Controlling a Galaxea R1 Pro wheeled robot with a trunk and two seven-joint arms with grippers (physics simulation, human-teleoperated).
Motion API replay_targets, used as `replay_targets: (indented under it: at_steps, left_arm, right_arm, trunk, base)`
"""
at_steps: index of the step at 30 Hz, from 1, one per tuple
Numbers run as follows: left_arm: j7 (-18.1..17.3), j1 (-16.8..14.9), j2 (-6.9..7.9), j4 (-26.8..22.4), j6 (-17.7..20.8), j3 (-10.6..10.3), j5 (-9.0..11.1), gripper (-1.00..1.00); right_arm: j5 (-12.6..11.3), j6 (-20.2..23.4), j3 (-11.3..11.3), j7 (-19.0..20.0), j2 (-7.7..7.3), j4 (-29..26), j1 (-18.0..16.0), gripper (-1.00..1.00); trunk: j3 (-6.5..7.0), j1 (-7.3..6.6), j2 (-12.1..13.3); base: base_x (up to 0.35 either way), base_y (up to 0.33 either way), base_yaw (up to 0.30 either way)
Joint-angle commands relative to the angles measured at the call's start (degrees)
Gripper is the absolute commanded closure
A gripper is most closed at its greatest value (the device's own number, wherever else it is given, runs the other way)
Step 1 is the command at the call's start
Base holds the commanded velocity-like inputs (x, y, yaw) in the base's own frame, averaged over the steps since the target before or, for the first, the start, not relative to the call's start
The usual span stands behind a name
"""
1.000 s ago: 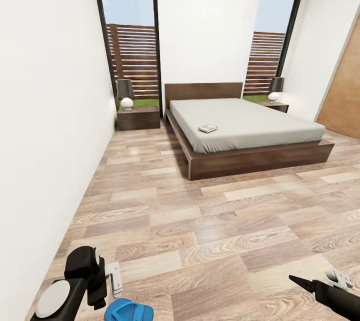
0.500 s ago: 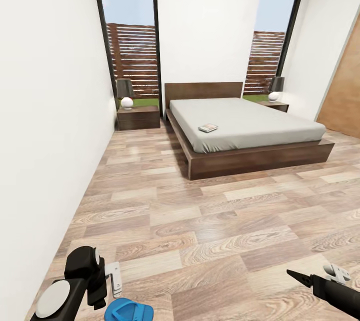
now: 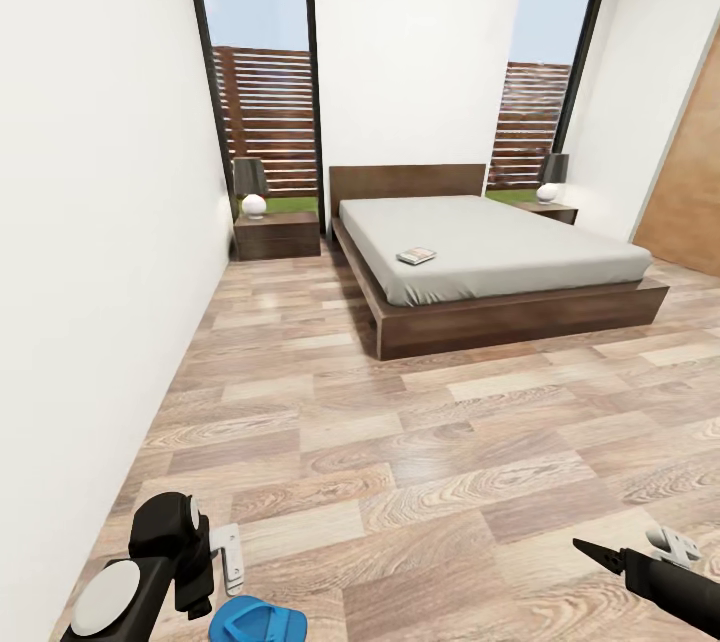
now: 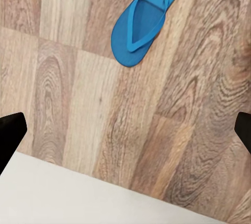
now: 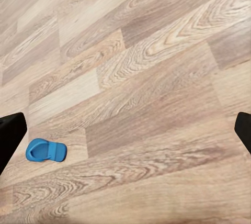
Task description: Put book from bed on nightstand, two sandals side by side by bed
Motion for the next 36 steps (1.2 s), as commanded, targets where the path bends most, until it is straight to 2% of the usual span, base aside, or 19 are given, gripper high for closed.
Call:
replay_targets:
  at_steps: [1,24,30,36]
  left_arm:
    - [-0.34,-0.03,0.00,-0.04,0.61,-0.03,-0.17,-1.00]
    - [-0.29,-0.03,-0.18,-0.04,0.80,-0.03,-0.23,-1.00]
    - [0.02,-0.03,-1.58,-0.04,1.12,-0.09,-0.13,-1.00]
    - [0.45,-0.03,-3.66,-0.06,1.10,-0.11,-0.01,-1.00]
  right_arm:
    - [-0.26,0.39,-0.07,-0.01,-0.01,-0.06,0.01,-1.00]
    - [-0.26,0.38,0.02,-0.01,0.05,-0.06,0.01,-1.00]
    - [-0.26,0.39,0.03,-0.01,0.05,-0.06,0.01,-1.00]
    - [-0.26,0.39,0.09,-0.01,0.05,-0.06,0.01,-1.00]
  trunk:
    - [-0.05,-0.01,-0.02]
    - [-4.92,0.56,-0.32]
    - [-6.25,0.71,-0.40]
    - [-6.25,0.71,-0.40]
  base:
    - [0.000,0.000,0.000]
    - [0.000,0.000,0.000]
    - [0.000,0.000,0.000]
    - [0.000,0.000,0.000]
